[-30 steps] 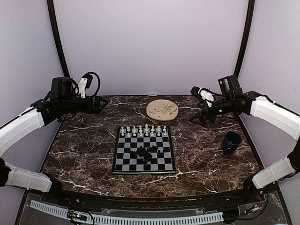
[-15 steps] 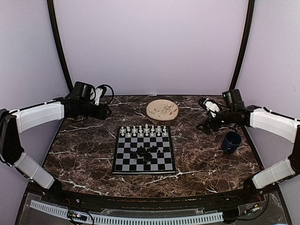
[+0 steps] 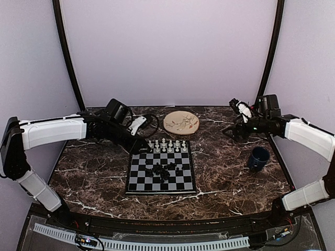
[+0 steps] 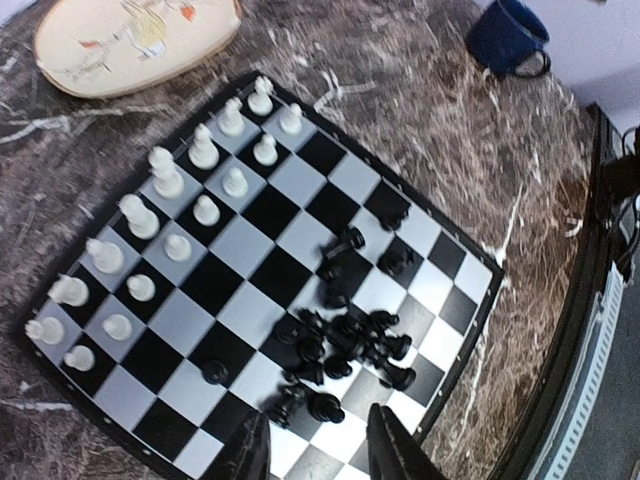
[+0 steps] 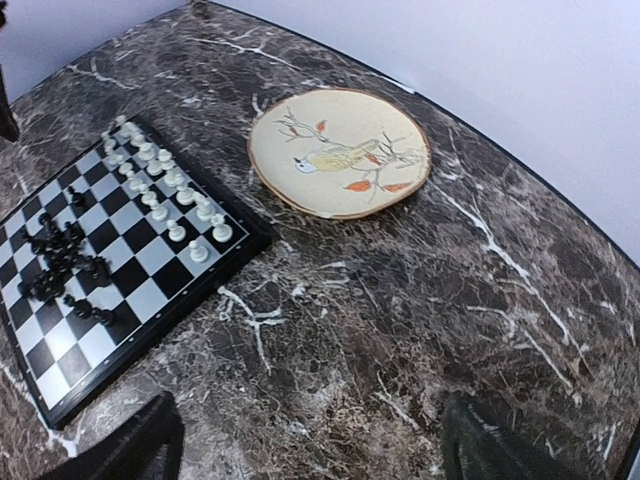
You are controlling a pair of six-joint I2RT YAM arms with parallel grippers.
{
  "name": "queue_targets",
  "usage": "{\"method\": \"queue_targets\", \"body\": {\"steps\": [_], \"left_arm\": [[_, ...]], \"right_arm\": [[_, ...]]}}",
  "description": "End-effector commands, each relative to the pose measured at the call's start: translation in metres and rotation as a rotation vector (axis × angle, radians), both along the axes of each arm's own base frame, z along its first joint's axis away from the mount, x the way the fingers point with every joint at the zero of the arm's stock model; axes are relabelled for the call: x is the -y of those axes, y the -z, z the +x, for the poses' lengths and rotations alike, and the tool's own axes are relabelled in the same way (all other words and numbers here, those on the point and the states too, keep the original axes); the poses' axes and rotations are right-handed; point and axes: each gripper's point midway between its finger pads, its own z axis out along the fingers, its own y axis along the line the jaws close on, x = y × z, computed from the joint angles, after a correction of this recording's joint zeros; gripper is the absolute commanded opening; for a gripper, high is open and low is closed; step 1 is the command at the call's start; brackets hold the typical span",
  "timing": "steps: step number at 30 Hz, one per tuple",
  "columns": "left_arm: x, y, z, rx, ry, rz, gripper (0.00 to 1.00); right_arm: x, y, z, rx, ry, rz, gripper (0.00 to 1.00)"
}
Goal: Set up the chess pieces on the board
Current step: Pick up the bishop from the chessboard.
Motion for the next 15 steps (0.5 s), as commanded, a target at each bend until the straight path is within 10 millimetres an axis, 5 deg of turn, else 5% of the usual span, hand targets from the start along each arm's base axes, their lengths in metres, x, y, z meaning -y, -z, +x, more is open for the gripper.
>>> {"method": "queue_targets", "body": {"steps": [1,6,9,15], "left_arm": [[0.002,0.017,-0.025,-0.075,0.072,0.114,0.35],[0.006,0.031,-0.035,-0.078,0.126,0.208,0.36],[0.008,0.035,-0.036,-0.081,0.132,0.237,0.37],[0.019,0.044,-0.045,-0.096,0.156,0.31,0.35]], "right_arm": [[-0.017,-0.063,-0.007,0.036,-0.092,0.088,0.81],[-0.009,-0.05,-0.019,0.029,-0.107,0.27,0.73],[0.009,-0.036,-0.014,0.018,-0.068,0.25,0.7],[0.013,-0.036,-0.015,0.051,-0.085,0.212,0.62]]}}
